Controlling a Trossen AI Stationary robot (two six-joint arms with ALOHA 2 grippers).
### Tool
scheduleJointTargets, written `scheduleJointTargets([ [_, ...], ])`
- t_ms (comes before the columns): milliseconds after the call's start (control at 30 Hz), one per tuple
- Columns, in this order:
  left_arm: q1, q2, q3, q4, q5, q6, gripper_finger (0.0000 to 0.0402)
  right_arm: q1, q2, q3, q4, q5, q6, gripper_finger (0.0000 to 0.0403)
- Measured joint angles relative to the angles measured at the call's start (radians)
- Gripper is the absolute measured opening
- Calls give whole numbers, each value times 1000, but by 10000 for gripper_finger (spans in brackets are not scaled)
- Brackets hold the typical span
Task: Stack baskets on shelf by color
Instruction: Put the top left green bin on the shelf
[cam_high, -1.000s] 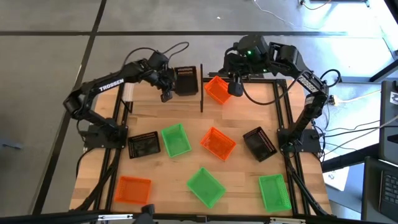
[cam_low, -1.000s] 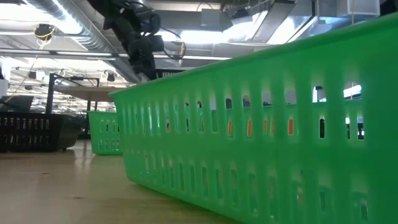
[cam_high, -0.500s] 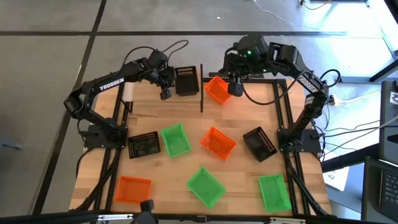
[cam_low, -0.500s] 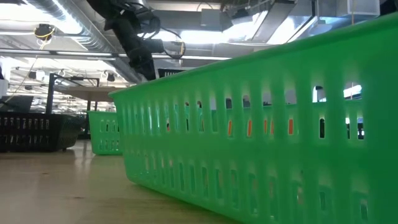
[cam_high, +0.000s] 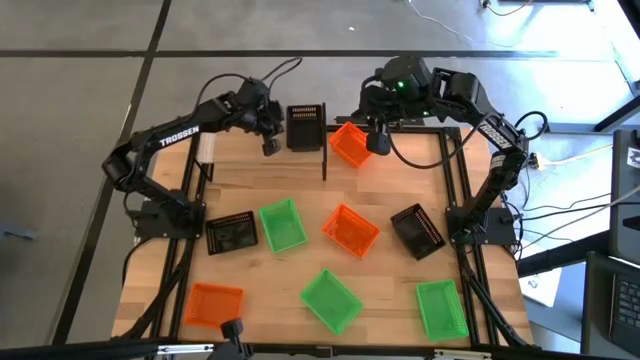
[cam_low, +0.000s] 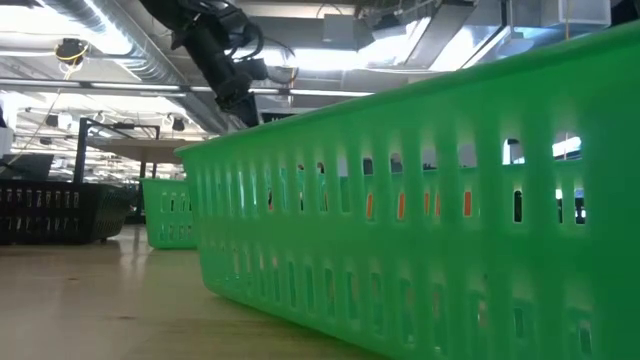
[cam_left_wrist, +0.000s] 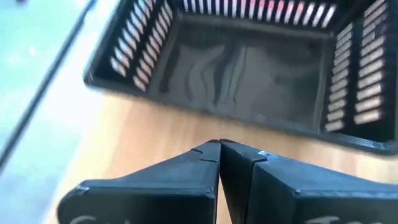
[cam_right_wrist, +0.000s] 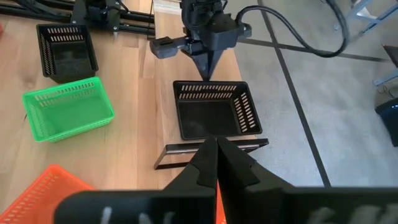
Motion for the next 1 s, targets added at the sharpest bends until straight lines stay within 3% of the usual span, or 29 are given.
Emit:
scheduleJointTargets([
  [267, -26, -136, 0, -155, 14, -131, 0, 0, -2, 0, -35, 4, -4, 0],
  [600, -110, -375, 0, -185, 179, -329, 0, -9, -109, -1, -78, 9, 2, 0],
  [1000, -207, -468, 0, -202, 197, -507, 0, -9, -233, -1, -193, 9, 56, 0],
])
